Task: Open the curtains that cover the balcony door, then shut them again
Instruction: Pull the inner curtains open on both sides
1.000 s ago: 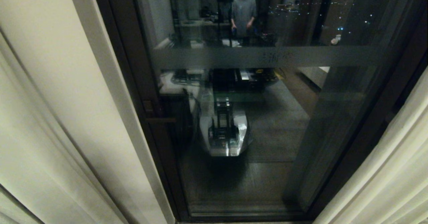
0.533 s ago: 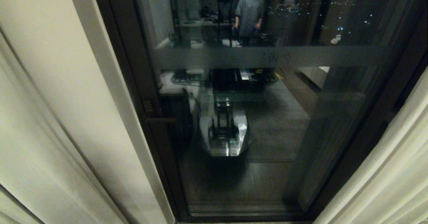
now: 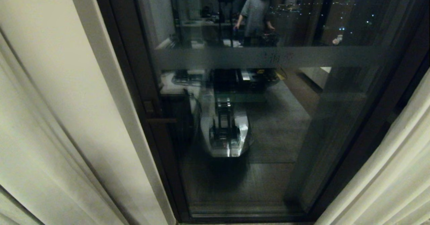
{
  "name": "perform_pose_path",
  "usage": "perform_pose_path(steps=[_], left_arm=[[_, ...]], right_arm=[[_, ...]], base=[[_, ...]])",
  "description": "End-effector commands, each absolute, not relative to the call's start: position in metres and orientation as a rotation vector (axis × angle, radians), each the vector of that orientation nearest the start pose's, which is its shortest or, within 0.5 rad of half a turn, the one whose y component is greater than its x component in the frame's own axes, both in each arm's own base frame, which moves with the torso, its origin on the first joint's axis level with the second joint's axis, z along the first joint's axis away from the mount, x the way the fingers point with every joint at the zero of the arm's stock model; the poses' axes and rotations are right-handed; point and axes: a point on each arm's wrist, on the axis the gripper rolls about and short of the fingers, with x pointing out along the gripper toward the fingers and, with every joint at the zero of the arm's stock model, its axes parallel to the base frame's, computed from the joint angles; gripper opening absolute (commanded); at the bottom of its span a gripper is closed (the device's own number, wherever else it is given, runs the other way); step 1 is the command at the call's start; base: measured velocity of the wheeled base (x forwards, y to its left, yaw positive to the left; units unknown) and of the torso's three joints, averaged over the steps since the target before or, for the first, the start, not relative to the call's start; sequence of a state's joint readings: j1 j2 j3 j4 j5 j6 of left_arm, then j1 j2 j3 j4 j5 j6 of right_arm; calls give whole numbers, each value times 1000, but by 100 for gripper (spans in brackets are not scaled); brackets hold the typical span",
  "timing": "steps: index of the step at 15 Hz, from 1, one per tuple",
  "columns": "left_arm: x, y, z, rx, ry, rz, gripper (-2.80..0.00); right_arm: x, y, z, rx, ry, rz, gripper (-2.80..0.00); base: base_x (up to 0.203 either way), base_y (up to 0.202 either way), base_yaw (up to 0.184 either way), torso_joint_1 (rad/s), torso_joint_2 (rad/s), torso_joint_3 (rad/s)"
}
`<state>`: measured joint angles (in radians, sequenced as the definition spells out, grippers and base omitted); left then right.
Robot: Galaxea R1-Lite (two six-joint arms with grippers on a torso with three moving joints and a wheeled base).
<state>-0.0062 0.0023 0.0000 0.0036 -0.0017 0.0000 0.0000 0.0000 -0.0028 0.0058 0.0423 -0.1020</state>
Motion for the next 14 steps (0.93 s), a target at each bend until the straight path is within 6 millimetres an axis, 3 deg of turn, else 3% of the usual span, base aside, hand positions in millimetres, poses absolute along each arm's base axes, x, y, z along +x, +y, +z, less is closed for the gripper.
perform_pose_path(steps=[1,10,14], left_arm=[[-23,0,75,0,5,-8,-280],[-23,0,75,-1,5,-8,-280],[-23,0,75,-1,3,-8,-280]], right_arm=[[-23,1,75,-103,4,43,-280],[-23,1,76,-103,2,43,-280],[-23,1,76,-103,2,43,-280]], base=[[0,0,0,0,0,0],[0,0,0,0,0,0],[1,-137,3,4,4,2]])
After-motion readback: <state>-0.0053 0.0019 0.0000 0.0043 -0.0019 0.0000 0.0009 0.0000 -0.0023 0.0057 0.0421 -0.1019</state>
